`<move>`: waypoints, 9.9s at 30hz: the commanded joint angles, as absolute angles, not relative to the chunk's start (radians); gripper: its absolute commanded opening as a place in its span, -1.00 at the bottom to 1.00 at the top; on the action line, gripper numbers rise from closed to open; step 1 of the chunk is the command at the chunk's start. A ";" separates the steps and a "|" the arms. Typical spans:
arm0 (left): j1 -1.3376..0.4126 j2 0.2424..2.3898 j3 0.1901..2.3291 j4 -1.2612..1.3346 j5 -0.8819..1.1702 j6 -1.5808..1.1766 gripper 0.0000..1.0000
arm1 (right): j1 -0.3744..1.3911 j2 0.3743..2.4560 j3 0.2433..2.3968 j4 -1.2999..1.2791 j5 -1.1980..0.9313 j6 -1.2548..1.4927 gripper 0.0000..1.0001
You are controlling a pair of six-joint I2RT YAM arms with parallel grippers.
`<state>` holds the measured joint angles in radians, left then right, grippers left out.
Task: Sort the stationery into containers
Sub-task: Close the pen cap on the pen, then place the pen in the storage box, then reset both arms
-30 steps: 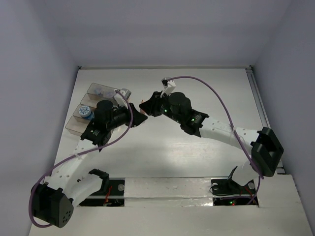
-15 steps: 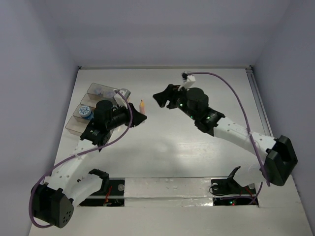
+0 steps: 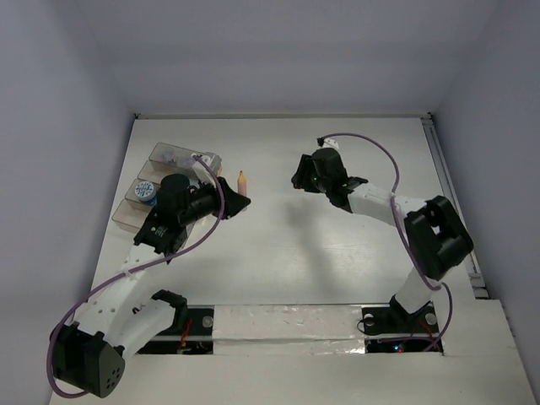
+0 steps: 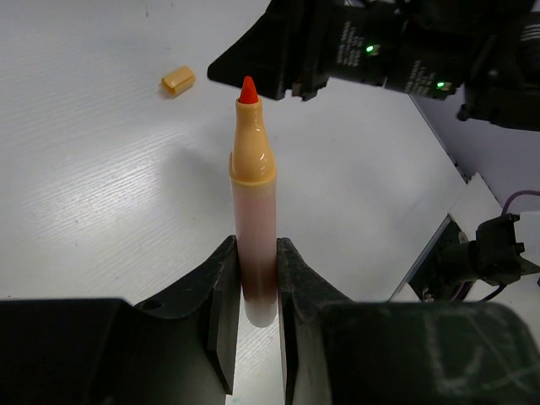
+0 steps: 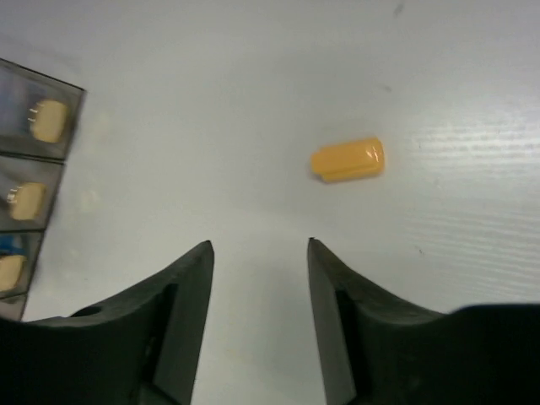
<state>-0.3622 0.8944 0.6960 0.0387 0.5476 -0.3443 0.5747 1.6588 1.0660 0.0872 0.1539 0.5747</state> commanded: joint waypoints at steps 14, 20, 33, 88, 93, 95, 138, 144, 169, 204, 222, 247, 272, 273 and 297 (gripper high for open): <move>-0.357 0.850 0.719 0.060 0.578 -0.331 -1.00 | 0.523 1.956 1.302 -0.029 0.156 0.589 0.35; -0.357 0.845 0.719 0.064 0.583 -0.333 -1.00 | 0.503 2.029 1.379 -0.092 0.187 0.561 0.35; -0.348 0.851 0.718 0.074 0.598 -0.336 -1.00 | 0.503 2.143 1.519 -0.230 0.160 0.474 0.10; -0.330 0.927 0.715 0.080 0.607 -0.333 -1.00 | 0.845 1.529 1.279 0.423 0.068 0.571 -1.00; -0.330 0.930 0.716 0.080 0.607 -0.334 -1.00 | 0.854 1.557 1.293 0.407 0.049 0.565 -1.00; -0.330 0.930 0.716 0.080 0.609 -0.334 -1.00 | 0.854 1.565 1.302 0.403 0.049 0.563 -1.00; -0.330 0.857 0.715 0.069 0.480 -0.337 -1.00 | 0.989 1.626 1.305 0.314 0.216 0.459 -1.00; -0.330 0.856 0.715 0.075 0.474 -0.341 -1.00 | 1.000 1.626 1.282 0.310 0.267 0.456 -1.00; -0.330 0.830 0.736 0.112 0.456 -0.347 -1.00 | 1.109 1.586 0.997 0.307 0.147 0.569 -1.00; -0.330 0.897 0.890 0.094 0.402 -0.322 -1.00 | 1.241 1.589 0.831 0.319 0.123 0.721 -1.00; -0.330 0.923 0.621 0.216 0.241 -0.626 -1.00 | 0.951 1.026 0.806 0.178 0.251 0.670 0.94; 0.000 1.385 0.798 0.365 -0.135 -0.810 -1.00 | 0.795 0.773 0.511 0.063 0.356 0.563 0.99; 0.038 1.514 0.795 0.322 -0.247 -0.907 -0.81 | 0.795 0.707 0.495 0.058 0.351 0.568 1.00; 0.038 1.513 0.795 0.322 -0.248 -0.904 -0.76 | 0.795 0.707 0.495 0.058 0.351 0.568 1.00; 0.011 1.253 0.986 0.281 -0.013 -0.738 0.98 | 0.795 0.666 0.476 0.052 0.426 0.574 0.99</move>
<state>0.0292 1.3380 0.8906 0.2642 -0.1143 -0.8181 0.7994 0.7071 0.4992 0.0334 0.3645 0.5793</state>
